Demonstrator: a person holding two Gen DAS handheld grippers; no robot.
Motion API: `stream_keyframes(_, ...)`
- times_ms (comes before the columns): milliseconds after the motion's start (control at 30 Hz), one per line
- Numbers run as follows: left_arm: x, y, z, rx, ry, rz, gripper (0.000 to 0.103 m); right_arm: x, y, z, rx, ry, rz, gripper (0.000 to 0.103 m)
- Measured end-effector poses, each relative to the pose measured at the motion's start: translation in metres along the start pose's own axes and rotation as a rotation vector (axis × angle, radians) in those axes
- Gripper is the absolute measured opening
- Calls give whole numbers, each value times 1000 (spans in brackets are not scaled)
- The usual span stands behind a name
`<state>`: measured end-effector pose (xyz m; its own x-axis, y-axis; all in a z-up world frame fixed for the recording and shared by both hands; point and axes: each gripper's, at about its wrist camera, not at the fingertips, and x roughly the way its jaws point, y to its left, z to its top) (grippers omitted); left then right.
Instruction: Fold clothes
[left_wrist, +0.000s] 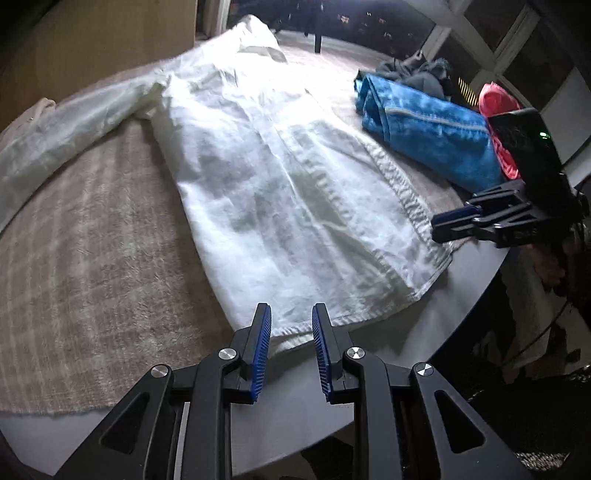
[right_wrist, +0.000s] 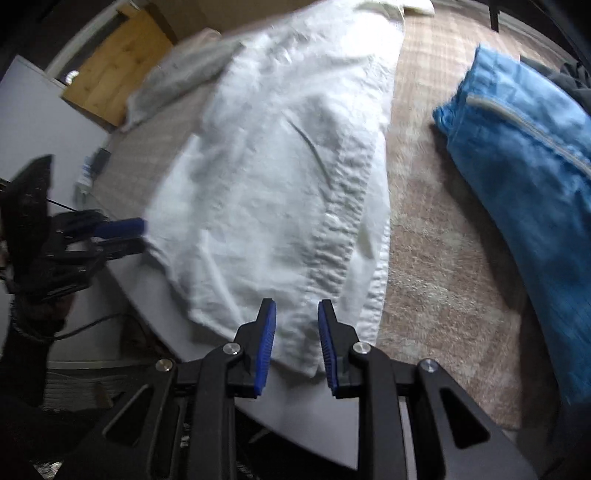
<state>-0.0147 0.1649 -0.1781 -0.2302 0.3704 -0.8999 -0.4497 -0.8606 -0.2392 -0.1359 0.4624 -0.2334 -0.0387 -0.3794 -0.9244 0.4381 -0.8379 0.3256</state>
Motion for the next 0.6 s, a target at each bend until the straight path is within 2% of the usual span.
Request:
stream_keyframes(133, 15, 4, -6, 10, 44, 2, 22, 8, 1, 2, 22, 16, -6, 27)
stream_keyframes(300, 15, 6, -10, 13, 44, -8, 22, 12, 5, 4, 37, 17, 12, 29)
stream_keyframes(367, 15, 6, -10, 16, 46, -9, 22, 13, 9, 8, 21, 5, 18, 0)
stream_keyframes(600, -2, 1, -7, 48, 20, -5, 22, -16, 8, 21, 37, -73, 33, 1)
